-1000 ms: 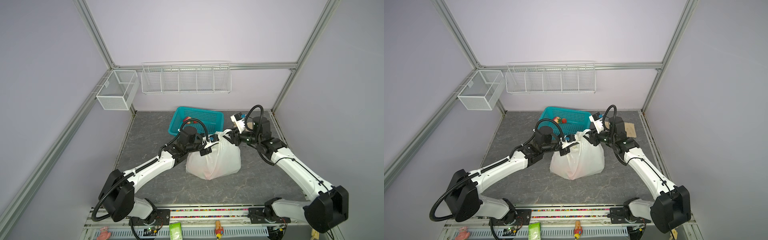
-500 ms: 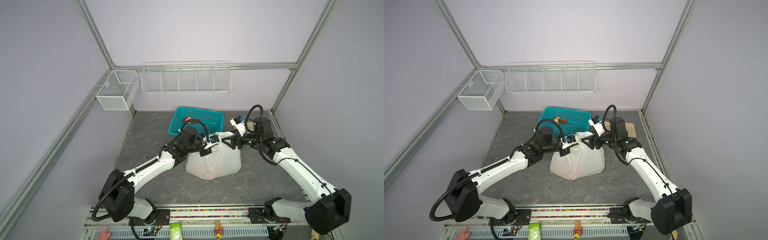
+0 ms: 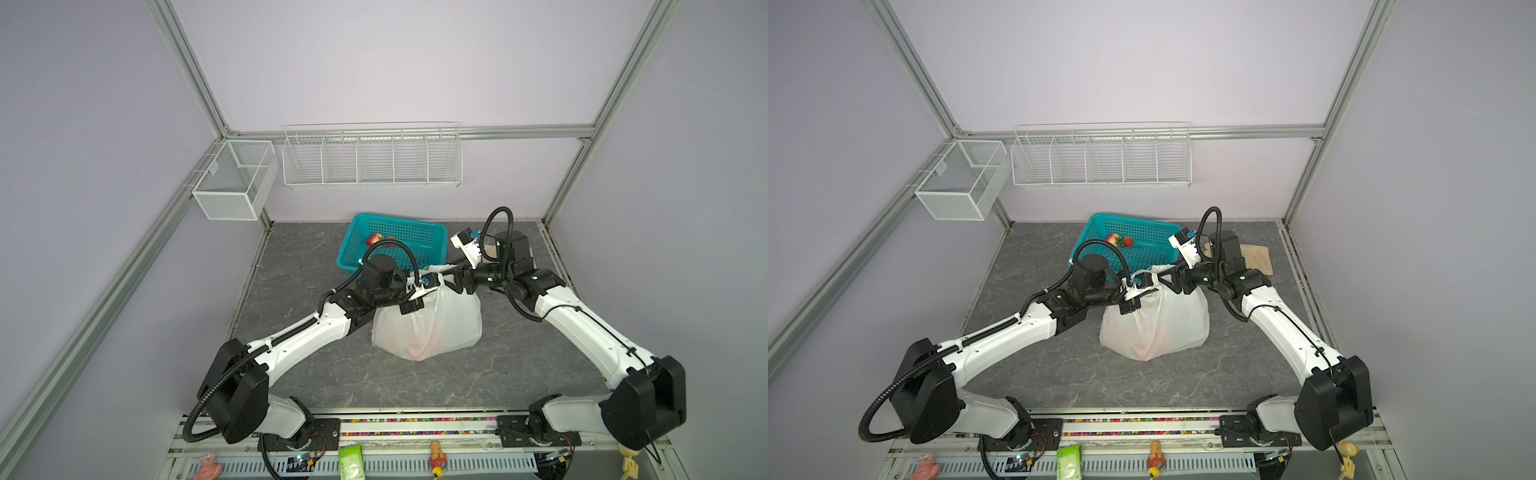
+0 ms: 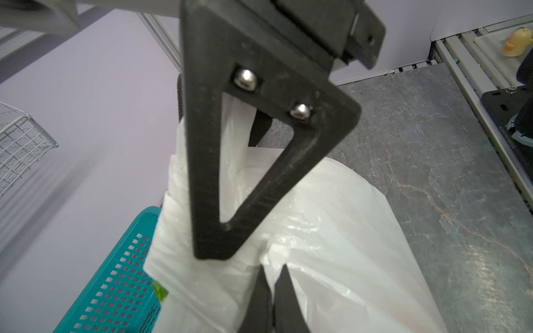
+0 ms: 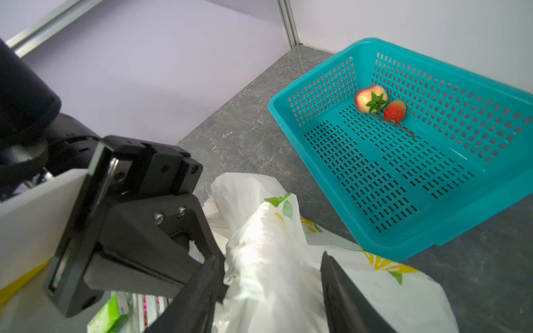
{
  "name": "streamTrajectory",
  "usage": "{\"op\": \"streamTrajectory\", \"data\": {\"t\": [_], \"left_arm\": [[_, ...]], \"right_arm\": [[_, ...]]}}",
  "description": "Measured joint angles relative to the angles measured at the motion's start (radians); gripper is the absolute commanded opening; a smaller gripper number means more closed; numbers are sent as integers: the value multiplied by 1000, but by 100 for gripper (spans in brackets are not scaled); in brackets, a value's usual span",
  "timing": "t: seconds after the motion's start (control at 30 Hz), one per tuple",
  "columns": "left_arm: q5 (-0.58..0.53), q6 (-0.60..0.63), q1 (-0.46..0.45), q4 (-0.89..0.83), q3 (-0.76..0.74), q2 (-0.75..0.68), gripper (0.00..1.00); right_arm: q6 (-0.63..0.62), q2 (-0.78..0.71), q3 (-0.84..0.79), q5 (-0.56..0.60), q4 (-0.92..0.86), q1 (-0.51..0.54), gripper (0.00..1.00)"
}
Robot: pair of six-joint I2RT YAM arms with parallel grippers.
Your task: Place the fake fruits into the plastic bag and tie a complex knot
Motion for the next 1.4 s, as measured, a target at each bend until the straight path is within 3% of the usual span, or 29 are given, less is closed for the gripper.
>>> {"op": "streamTrajectory", "data": {"t": [0.1, 0.2, 0.43, 0.67, 0.83, 1.07, 1.2, 1.4], "left_arm": [[-3, 2, 0, 0, 0, 0, 0], [-3, 3, -1, 0, 0, 0, 13], [-7, -16, -6, -50, -11, -31, 60], [-163, -10, -6, 26, -156, -253, 80], [-307, 50, -6, 30, -160, -215, 85], [-339, 90, -6, 16, -114, -116, 82], [-334, 90, -6, 24, -74, -71, 73], [-322, 66, -6, 57, -16, -13, 50]], "right_arm": [[9, 5, 2, -10, 12, 1, 21], [15, 6, 4, -18, 17, 3, 7], [-15, 5, 5, -34, 21, -18, 6], [-31, -6, 16, -59, -3, -35, 6], [-22, -35, 16, -82, -3, -35, 6], [-14, -39, 19, -106, -3, -35, 6], [-15, -39, 22, -116, -6, -35, 6], [-31, -39, 35, -127, -31, -35, 6]]}}
